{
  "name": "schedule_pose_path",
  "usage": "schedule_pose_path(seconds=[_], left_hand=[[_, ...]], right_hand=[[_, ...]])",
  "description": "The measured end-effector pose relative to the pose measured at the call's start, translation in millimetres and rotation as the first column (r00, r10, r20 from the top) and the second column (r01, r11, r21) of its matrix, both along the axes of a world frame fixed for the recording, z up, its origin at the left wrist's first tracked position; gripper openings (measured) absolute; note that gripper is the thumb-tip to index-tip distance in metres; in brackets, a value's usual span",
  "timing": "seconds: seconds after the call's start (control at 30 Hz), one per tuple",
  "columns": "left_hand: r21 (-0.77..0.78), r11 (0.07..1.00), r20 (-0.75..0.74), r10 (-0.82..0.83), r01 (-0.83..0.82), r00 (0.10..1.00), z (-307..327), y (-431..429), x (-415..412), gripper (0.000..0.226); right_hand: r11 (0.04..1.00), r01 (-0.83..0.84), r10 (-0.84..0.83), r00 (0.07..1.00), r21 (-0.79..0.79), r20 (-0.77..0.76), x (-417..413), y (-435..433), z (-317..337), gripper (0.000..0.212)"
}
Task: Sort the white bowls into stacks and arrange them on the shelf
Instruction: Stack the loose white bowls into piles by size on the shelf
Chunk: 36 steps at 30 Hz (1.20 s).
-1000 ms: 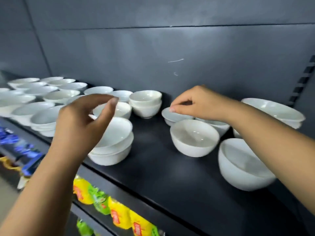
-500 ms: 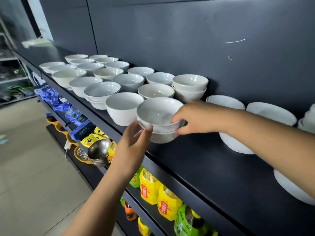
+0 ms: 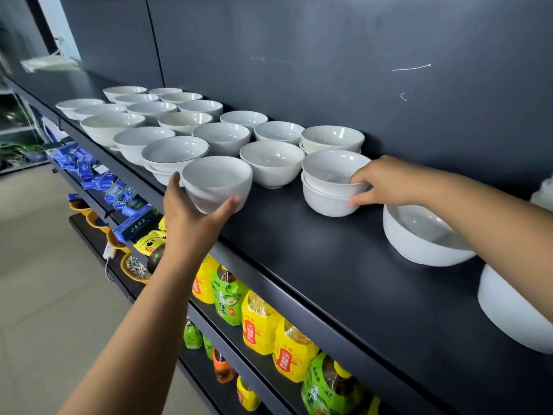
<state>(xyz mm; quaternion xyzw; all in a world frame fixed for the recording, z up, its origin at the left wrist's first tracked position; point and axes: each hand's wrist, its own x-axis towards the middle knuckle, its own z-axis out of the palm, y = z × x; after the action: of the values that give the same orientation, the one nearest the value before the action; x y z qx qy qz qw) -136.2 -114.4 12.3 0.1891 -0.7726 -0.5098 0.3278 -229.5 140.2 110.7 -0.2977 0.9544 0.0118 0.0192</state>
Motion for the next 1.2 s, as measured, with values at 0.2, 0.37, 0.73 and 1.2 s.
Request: schedule_pose_path(seconds=[0.2,0.37,0.73,1.2], left_hand=[[0.062,0.997,-0.039,-0.048,0.05,0.998,-11,-8,-24,0.12],[0.008,1.0,-0.03,-0.018,0.018,0.999,-7,-11,-27,0.101],[-0.081,0.941,-0.017,-0.33,0.328,0.944,-5,53,16,0.085],[0.041,0.715,-0.12,-0.69,0.698,0.713,33,134,42,0.095]], right_hand=[[0.999,0.048,-0.048,0.999,-0.017,-0.003,-4,0,-2,0.035],[0.99,0.092,-0.088,0.995,-0.109,0.039,3,2,2,0.03],[0.909,0.264,-0.246,0.964,-0.322,0.096,56,62,20,0.029],[0.58,0.526,-0.571,0.807,-0.622,0.15,160,164,-12,0.071]])
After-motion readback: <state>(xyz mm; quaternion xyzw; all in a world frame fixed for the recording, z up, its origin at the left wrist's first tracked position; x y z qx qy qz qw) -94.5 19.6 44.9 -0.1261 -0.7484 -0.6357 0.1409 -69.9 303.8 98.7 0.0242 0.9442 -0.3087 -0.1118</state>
